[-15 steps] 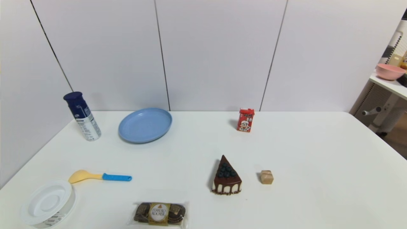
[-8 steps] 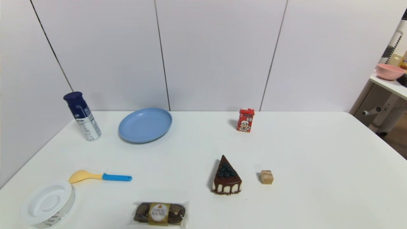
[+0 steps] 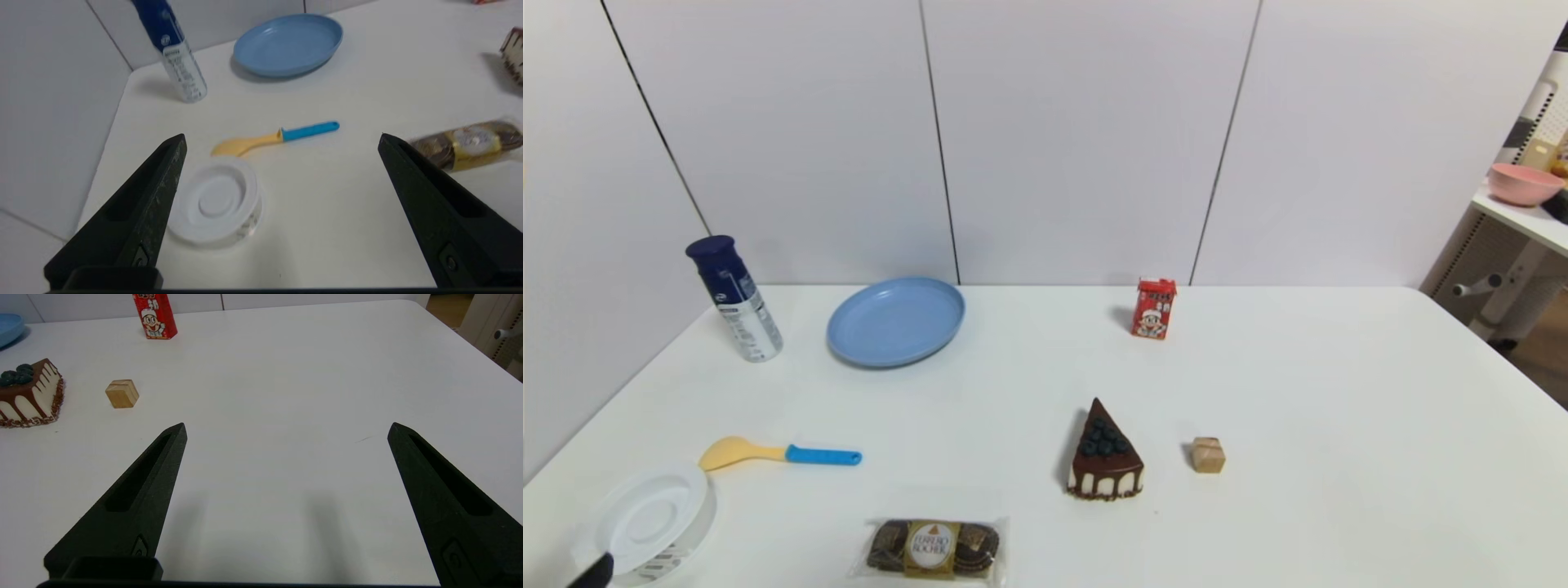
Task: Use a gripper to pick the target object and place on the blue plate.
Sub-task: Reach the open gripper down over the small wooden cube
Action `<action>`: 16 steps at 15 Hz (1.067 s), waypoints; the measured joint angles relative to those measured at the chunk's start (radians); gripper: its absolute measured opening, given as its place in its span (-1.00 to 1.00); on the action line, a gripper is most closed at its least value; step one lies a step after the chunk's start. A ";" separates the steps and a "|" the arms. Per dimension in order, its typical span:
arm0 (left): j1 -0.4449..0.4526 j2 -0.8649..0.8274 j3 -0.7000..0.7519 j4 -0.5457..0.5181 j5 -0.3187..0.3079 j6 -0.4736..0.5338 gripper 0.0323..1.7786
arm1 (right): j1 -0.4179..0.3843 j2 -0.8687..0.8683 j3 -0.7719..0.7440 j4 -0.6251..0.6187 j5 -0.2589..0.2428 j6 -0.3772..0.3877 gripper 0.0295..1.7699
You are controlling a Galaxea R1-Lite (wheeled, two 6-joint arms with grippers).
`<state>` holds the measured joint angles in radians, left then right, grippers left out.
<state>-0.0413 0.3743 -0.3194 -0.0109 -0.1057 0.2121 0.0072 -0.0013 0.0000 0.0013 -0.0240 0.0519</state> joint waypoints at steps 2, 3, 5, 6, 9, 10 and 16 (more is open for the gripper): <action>-0.054 0.165 -0.174 0.001 -0.014 0.027 0.90 | 0.000 0.000 0.000 0.000 0.000 0.000 0.92; -0.084 0.244 -0.255 0.002 -0.020 0.048 0.90 | 0.000 0.000 0.000 0.000 0.000 0.000 0.92; -0.166 0.403 -0.423 0.016 -0.052 0.100 0.90 | 0.000 0.000 0.000 0.000 0.000 0.000 0.92; -0.210 0.475 -0.496 0.028 -0.075 0.117 0.90 | 0.000 0.000 0.000 0.001 0.000 0.000 0.92; -0.382 0.687 -0.686 0.054 -0.158 0.140 0.90 | 0.000 0.000 0.000 0.001 0.000 0.000 0.92; -0.437 0.746 -0.736 0.056 -0.170 0.140 0.90 | 0.000 0.000 0.000 0.000 0.000 0.000 0.92; -0.708 1.104 -1.013 0.054 -0.191 0.127 0.90 | 0.000 0.000 0.000 0.000 0.000 0.000 0.92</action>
<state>-0.7489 1.4787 -1.3321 0.0436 -0.2966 0.3389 0.0072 -0.0013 0.0000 0.0017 -0.0240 0.0515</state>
